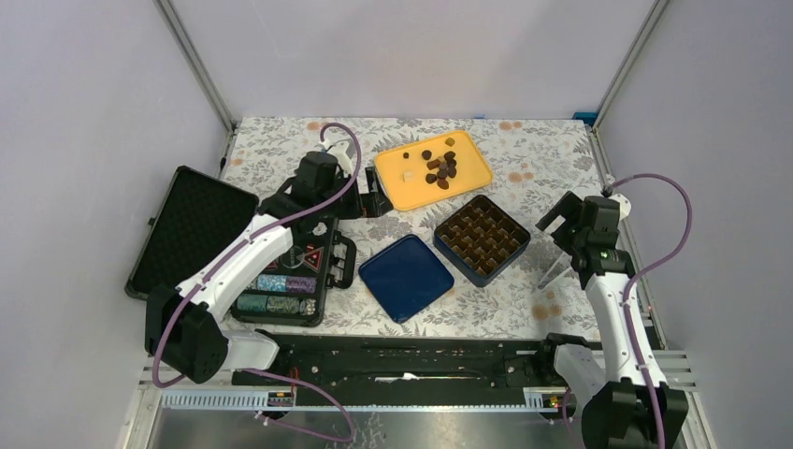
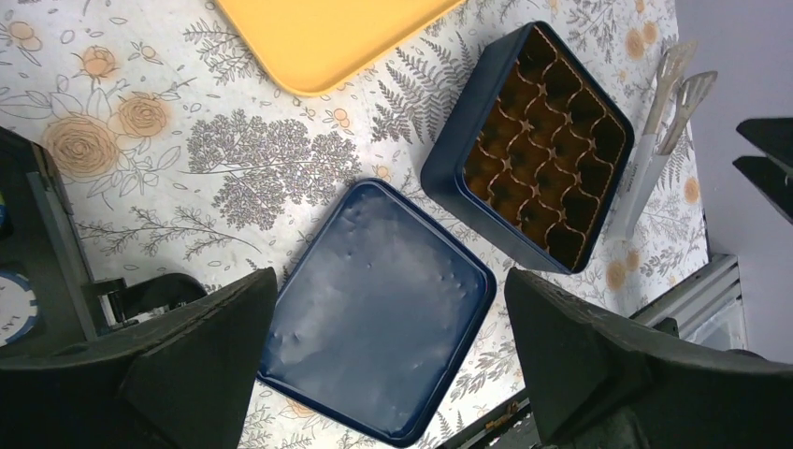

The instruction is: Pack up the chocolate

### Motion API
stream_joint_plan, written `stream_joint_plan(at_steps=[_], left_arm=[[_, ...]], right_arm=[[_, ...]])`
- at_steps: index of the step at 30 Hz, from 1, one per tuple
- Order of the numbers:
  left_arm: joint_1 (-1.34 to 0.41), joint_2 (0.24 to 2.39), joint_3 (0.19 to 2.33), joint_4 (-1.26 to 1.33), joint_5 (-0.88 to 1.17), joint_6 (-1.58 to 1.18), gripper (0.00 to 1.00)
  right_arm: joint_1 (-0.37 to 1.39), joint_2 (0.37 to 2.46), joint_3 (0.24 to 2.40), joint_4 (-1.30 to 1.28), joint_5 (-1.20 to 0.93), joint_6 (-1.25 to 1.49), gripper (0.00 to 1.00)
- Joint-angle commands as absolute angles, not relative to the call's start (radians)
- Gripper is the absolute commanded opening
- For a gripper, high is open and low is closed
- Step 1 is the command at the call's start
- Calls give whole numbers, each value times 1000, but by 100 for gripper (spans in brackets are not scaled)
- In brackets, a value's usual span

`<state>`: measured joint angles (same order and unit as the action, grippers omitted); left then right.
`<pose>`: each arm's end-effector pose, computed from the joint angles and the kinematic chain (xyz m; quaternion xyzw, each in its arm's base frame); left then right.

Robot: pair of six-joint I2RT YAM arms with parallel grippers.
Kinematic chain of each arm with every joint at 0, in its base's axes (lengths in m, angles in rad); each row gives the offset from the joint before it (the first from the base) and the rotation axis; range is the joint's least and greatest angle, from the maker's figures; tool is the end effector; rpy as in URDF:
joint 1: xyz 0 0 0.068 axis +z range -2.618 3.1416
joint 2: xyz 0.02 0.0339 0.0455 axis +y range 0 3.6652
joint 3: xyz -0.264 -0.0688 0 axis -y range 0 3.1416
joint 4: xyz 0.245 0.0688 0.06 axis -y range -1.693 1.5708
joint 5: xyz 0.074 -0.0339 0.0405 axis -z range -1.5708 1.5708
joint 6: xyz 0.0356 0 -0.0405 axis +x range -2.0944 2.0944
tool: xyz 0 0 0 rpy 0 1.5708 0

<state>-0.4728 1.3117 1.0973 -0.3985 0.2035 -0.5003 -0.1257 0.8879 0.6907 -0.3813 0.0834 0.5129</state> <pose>0.2581 -0.1401 0.3126 0.0347 0.8835 -0.2941 0.3631 0.1951 -0.0276 0.2693 0.2947 0.8280 0.0555 0.4738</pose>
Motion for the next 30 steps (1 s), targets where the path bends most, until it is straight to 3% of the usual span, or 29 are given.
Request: stream_joint_plan(at_steps=[1, 14, 24, 30], left_arm=[[-471, 1279, 1074, -342, 252, -483, 99], [-470, 1285, 1071, -357, 272, -459, 99], [-471, 1287, 1073, -379, 269, -410, 99], [-471, 1313, 1076, -396, 272, -372, 99]], right_arm=[[-129, 946, 744, -288, 68, 515, 100], [-129, 1002, 765, -308, 147, 531, 100], [-129, 1019, 738, -486, 450, 692, 100], [-129, 1097, 770, -617, 527, 831, 100]])
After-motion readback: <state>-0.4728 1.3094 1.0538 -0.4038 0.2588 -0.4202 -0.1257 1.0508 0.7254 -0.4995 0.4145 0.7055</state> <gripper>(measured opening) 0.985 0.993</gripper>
